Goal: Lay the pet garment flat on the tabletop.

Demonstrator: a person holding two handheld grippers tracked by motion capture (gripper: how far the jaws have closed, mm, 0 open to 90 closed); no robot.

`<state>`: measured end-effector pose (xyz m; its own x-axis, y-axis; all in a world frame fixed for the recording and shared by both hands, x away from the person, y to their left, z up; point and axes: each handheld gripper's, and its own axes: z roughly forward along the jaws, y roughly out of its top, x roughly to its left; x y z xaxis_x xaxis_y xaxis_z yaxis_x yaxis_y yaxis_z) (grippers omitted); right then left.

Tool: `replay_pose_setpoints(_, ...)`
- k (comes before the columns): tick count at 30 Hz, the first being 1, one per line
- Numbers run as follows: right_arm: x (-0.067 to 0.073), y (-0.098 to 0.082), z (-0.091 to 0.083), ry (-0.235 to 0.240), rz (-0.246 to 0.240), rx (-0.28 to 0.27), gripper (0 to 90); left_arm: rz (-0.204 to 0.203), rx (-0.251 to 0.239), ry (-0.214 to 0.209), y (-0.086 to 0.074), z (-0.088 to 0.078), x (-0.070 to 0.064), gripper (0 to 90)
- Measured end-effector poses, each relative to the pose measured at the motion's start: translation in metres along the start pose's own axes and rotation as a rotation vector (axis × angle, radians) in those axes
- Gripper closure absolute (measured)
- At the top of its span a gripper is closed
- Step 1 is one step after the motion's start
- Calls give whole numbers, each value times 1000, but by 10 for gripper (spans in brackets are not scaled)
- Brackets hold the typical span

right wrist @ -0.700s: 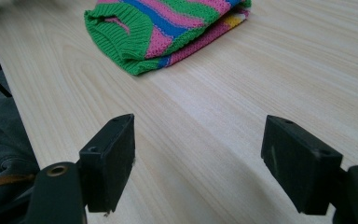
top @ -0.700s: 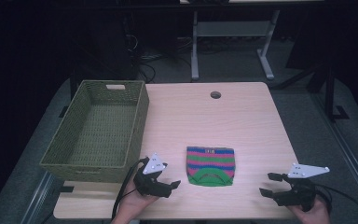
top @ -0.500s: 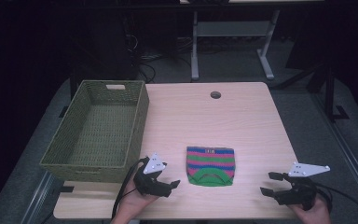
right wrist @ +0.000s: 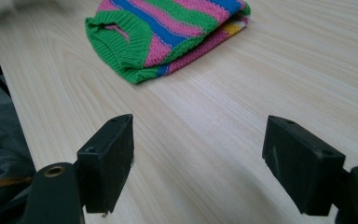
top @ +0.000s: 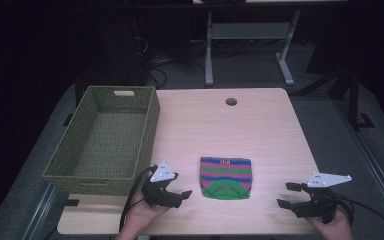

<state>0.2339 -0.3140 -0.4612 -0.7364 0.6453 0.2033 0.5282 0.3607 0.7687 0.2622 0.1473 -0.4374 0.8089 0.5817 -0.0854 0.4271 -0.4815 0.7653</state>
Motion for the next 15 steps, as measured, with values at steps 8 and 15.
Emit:
replay_pose_setpoints(8, 2, 7, 4, 17, -14, 2, 239, 12, -10, -21, 4, 2, 1, 235)
replay_pose_setpoints(15, 3, 12, 8, 20, -33, 28, 238, 21, 0, -51, 8, 9, 0, 235)
